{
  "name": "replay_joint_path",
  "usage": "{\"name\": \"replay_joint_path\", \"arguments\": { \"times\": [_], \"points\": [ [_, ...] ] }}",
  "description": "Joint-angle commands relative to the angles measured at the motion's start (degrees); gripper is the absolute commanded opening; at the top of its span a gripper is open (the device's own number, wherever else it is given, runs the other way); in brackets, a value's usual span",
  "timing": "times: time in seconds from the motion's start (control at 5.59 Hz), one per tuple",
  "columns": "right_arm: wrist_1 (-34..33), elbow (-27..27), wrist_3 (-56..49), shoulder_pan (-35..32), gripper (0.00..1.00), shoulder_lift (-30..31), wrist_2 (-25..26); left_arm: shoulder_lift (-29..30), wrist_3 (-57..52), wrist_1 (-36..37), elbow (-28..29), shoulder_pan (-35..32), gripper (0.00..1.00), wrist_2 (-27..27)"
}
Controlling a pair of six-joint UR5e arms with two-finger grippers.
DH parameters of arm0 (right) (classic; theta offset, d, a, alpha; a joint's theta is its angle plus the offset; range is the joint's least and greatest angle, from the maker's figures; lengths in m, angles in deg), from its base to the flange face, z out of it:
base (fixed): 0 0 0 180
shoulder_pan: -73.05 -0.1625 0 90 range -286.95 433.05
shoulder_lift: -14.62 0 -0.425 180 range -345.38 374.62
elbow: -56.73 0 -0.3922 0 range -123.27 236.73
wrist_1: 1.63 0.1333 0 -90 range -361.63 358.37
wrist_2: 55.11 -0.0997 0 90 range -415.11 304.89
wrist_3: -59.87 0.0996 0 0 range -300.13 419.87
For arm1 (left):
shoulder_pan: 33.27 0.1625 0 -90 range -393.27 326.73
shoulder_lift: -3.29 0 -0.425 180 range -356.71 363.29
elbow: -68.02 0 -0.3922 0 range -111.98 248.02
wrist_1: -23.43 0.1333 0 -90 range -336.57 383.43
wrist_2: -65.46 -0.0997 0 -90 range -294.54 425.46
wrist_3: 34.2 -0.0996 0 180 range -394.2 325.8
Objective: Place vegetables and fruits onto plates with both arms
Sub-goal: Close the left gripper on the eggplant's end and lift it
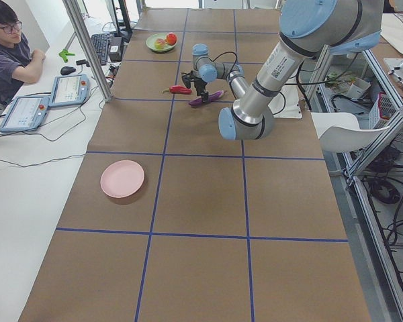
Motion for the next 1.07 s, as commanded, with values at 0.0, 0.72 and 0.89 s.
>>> {"name": "replay_joint_path", "arguments": {
  "times": [0.0,0.72,0.89],
  "points": [
    [0.0,0.0,0.1,0.0,1.00,0.0,0.0,-0.1,-0.1,-0.1,0.3,0.0,0.62,-0.1],
    [0.2,0.0,0.1,0.0,1.00,-0.1,0.0,-1.2,-14.7,1.8,-3.7,-5.0,0.00,0.5],
    [0.3,-0.1,0.1,0.0,1.00,0.0,0.0,-3.3,-25.6,6.8,-6.9,-9.6,0.00,0.5]
  ]
}}
